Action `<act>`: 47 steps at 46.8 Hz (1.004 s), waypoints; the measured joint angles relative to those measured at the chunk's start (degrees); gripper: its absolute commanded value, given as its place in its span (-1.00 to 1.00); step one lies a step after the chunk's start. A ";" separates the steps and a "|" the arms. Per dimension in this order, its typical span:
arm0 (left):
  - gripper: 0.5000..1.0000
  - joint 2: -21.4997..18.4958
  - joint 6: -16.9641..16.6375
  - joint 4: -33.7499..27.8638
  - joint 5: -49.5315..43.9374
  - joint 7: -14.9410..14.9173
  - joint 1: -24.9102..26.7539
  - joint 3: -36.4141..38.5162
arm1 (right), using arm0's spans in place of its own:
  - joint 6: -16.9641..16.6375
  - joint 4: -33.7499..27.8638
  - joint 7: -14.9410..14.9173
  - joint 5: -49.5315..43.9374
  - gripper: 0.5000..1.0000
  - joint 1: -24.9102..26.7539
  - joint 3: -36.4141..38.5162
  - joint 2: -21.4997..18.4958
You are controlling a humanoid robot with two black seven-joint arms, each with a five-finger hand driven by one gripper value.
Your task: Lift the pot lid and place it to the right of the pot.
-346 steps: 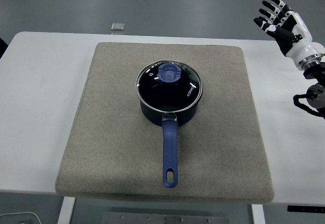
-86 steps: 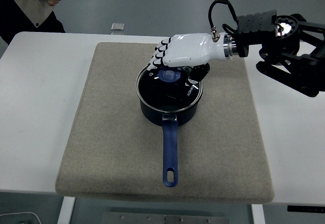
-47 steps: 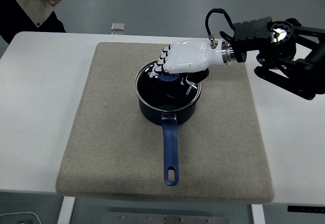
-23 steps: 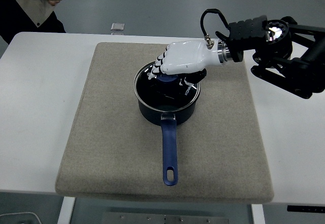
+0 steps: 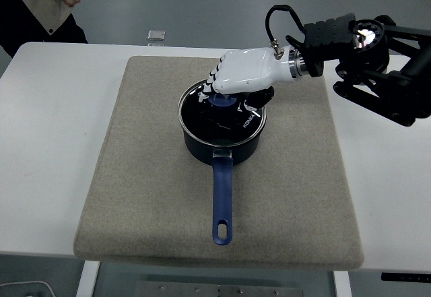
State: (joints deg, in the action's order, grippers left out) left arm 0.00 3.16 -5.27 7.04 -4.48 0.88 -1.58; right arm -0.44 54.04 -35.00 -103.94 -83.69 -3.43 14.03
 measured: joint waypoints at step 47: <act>1.00 0.00 0.00 0.00 0.00 0.00 0.00 0.00 | -0.86 -9.61 0.01 0.83 -1.00 -2.81 0.37 0.53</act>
State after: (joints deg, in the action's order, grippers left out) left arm 0.00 3.17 -5.27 7.03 -4.49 0.87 -1.58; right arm -1.30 44.42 -34.99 -103.10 -86.49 -3.06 14.55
